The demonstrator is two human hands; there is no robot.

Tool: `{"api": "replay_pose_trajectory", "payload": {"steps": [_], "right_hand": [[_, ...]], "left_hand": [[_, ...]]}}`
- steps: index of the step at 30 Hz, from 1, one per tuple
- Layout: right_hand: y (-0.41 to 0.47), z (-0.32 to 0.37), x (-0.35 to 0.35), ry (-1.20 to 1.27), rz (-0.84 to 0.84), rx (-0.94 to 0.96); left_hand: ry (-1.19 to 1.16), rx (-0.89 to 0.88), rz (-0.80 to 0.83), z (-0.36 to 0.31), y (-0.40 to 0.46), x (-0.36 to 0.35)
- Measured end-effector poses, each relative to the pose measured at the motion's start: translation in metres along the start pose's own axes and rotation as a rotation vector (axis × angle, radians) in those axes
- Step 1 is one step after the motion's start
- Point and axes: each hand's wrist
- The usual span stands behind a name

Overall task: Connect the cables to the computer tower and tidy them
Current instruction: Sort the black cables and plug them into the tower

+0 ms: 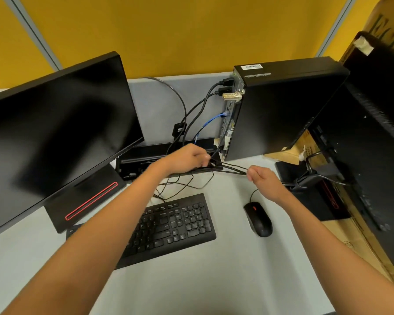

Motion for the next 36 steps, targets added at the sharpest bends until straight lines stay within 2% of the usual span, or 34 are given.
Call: {"api": "replay_pose_trajectory", "payload": {"steps": [4, 7, 11, 14, 15, 17, 19, 21, 22, 26, 29, 31, 34, 36], "right_hand": [[0.005, -0.014, -0.003, -0.052, -0.021, -0.120], [0.012, 0.011, -0.013, -0.129, 0.044, -0.029], [0.017, 0.077, -0.018, 0.098, -0.094, 0.283], [0.017, 0.103, -0.007, 0.338, -0.233, 0.253], [0.018, 0.108, -0.003, 0.320, -0.283, 0.233], [0.024, 0.111, 0.004, 0.079, -0.349, 0.234], [0.029, 0.116, 0.008, -0.169, -0.212, 0.345], [0.031, 0.120, 0.006, -0.134, -0.007, 0.452], [0.033, 0.118, 0.004, -0.114, 0.010, 0.461], [0.045, 0.089, 0.008, -0.304, -0.178, 0.273], [0.046, 0.055, 0.017, -0.294, -0.250, 0.060], [0.042, 0.042, 0.015, -0.354, -0.176, 0.006], [0.039, 0.052, 0.000, -0.425, 0.078, -0.067], [0.039, 0.071, -0.010, -0.399, 0.108, -0.021]], "left_hand": [[-0.245, 0.096, -0.087, 0.018, -0.019, 0.027], [-0.405, 0.078, -0.113, 0.010, -0.020, 0.024], [-0.289, 0.036, -0.125, -0.012, -0.010, 0.013], [-0.260, 0.020, -0.240, -0.013, -0.008, 0.019], [-0.239, 0.016, -0.254, -0.012, -0.010, 0.022], [-0.201, -0.007, -0.229, -0.012, -0.014, 0.023], [-0.221, -0.031, -0.202, -0.018, -0.017, 0.023], [-0.266, -0.029, -0.203, -0.024, -0.017, 0.026], [-0.266, -0.025, -0.198, -0.026, -0.018, 0.029], [-0.156, 0.039, -0.090, -0.016, -0.034, 0.049], [-0.132, 0.095, 0.015, 0.000, -0.051, 0.067], [-0.181, 0.098, 0.054, 0.002, -0.057, 0.073], [-0.238, 0.043, 0.000, -0.016, -0.049, 0.067], [-0.207, 0.019, -0.023, -0.031, -0.037, 0.057]]}}
Point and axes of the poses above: each hand's wrist, its own y-axis towards the middle knuckle, its own x-axis out of the back of the hand, z = x × y, and after that the axes turned 1 degree about x, right-handed
